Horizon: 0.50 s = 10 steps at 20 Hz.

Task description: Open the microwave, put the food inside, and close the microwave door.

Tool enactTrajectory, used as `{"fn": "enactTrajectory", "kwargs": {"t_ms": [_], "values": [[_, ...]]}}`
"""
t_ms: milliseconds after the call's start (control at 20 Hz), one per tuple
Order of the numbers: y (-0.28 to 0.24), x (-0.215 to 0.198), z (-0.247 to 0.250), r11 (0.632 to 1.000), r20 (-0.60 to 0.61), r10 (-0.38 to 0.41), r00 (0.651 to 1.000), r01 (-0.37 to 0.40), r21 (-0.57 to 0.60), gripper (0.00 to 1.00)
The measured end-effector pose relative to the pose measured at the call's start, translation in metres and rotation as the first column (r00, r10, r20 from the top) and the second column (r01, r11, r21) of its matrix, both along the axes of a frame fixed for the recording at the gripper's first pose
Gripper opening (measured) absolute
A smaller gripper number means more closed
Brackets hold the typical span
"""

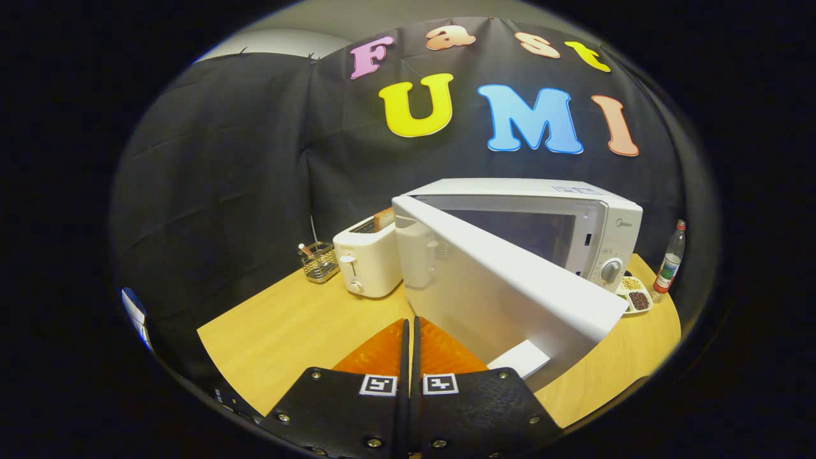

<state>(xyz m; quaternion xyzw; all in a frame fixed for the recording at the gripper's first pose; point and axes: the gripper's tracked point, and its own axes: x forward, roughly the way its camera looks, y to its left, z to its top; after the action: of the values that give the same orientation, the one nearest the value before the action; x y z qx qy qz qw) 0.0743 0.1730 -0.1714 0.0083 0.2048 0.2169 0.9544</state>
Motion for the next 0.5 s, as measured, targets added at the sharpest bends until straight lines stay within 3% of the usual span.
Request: {"fn": "enactTrajectory", "kwargs": {"t_ms": [500], "values": [[-0.044,0.066,-0.001,0.995,-0.002,-0.098,0.995,0.098,0.001,0.01]]}}
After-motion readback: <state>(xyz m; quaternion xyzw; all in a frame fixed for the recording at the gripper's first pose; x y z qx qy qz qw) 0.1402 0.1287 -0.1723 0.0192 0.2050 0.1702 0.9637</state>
